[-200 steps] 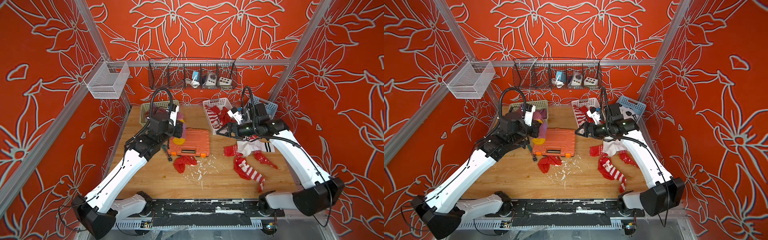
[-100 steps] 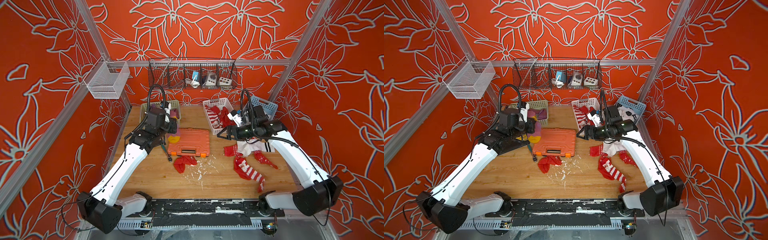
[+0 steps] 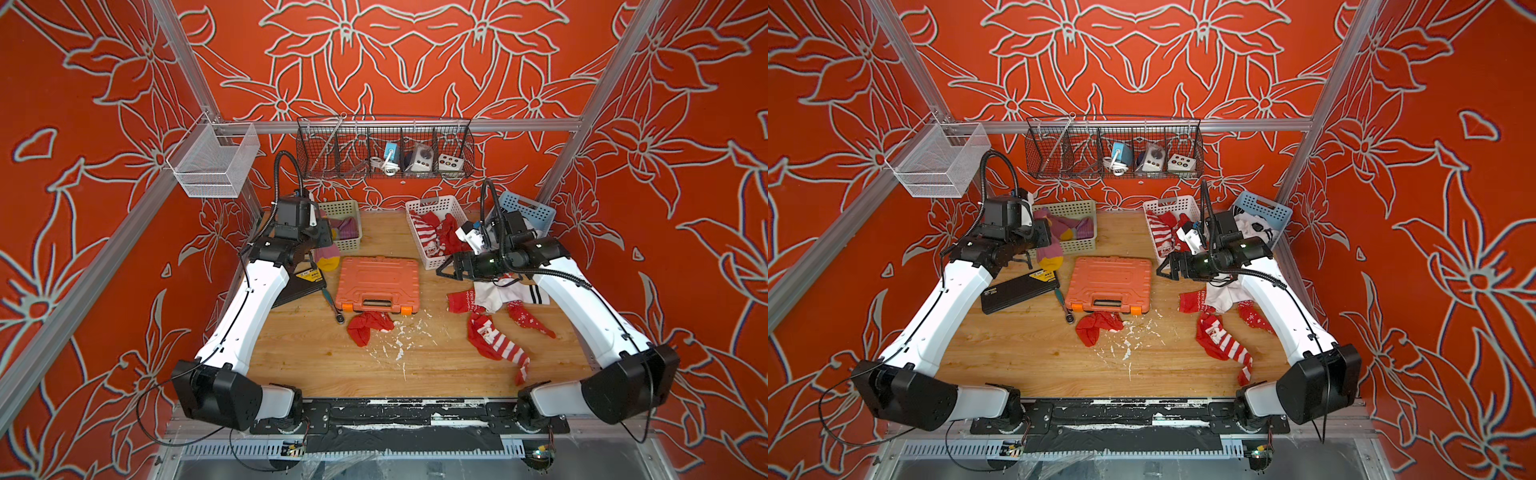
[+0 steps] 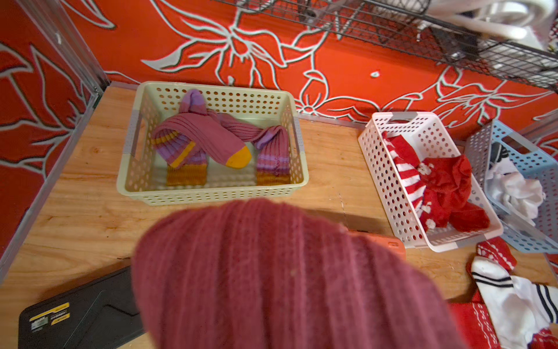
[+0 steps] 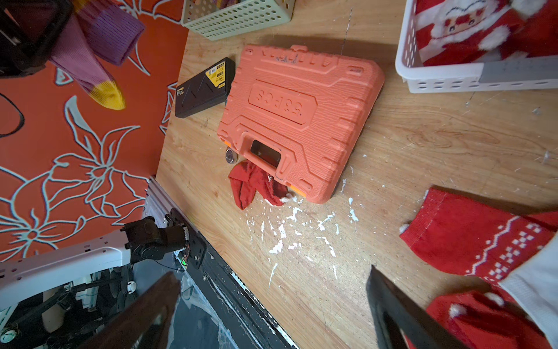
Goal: Sort the socks into the basket by color
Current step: Place the sock in the bin.
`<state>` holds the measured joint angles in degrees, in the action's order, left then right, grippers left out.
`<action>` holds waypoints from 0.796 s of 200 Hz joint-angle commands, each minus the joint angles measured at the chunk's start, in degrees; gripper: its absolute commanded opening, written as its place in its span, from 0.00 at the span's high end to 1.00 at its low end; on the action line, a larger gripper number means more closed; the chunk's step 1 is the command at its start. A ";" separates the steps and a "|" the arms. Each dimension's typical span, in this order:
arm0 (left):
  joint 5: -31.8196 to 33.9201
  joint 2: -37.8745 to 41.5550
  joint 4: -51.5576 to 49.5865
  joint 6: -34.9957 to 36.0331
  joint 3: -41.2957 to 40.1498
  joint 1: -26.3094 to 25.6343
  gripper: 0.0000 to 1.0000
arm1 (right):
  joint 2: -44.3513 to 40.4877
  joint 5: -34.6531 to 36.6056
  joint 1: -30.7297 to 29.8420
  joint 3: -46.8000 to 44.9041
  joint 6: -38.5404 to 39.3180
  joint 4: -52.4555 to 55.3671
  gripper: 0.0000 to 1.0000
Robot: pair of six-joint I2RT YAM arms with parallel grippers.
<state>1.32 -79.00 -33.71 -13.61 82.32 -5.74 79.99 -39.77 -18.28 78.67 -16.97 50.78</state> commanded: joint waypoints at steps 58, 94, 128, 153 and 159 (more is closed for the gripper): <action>-2.05 -7.90 -3.90 -0.42 6.36 7.30 1.00 | 3.48 1.36 1.91 4.21 2.56 1.87 0.02; -1.85 -11.77 -3.39 0.37 9.21 9.69 1.00 | 5.19 1.36 2.63 5.73 2.57 2.45 0.02; -1.55 -16.35 -1.94 1.82 12.33 10.90 1.00 | 6.60 1.79 2.96 7.34 2.31 2.74 0.02; -1.66 -20.06 1.34 1.56 13.97 12.20 1.00 | 7.78 2.32 3.08 8.59 2.23 3.02 0.02; -1.91 -21.19 2.06 1.34 14.68 12.50 1.00 | 8.07 2.49 3.16 8.97 2.21 3.11 0.02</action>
<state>-0.16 -97.10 -35.31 -12.69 94.67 5.43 86.91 -38.61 -15.64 84.95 -15.73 52.34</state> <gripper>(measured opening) 0.068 0.980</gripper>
